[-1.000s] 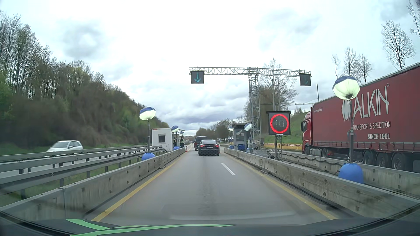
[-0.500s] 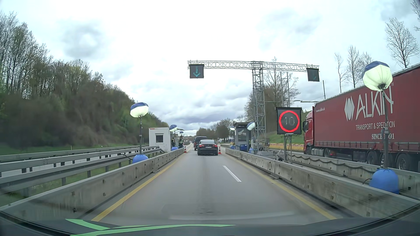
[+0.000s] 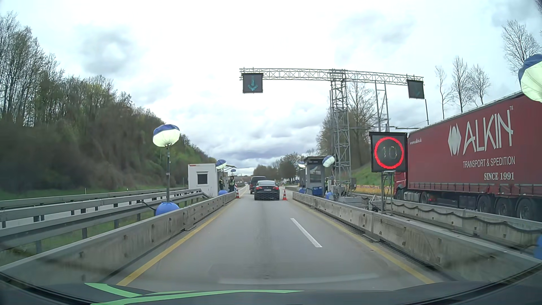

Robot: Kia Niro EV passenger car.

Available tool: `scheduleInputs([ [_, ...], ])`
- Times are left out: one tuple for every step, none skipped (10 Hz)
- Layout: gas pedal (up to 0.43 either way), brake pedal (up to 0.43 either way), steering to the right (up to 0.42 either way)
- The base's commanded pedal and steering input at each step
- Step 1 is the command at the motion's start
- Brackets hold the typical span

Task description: Follow the waypoints while adhering to traffic rules and regulations

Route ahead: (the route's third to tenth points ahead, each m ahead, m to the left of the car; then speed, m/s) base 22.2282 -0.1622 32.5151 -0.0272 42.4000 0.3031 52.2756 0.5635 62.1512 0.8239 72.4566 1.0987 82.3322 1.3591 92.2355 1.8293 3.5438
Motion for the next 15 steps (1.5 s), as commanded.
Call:
scheduleInputs([
  [0.0, 0.0, -0.003],
  [0.0, 0.0, -0.004],
  [0.0, 0.0, -0.004],
  [0.0, 0.0, -0.004],
  [0.0, 0.0, -0.004],
  [0.0, 0.0, -0.004],
  [0.0, 0.0, -0.004],
  [0.0, 0.0, -0.004],
  [0.0, 0.0, -0.004],
  [0.0, 0.0, -0.004],
  [0.0, 0.0, -0.004],
  [0.0, 0.0, -0.005],
  [0.0, 0.0, -0.007],
  [0.0, 0.0, -0.009],
  [0.0, 0.0, -0.011],
])
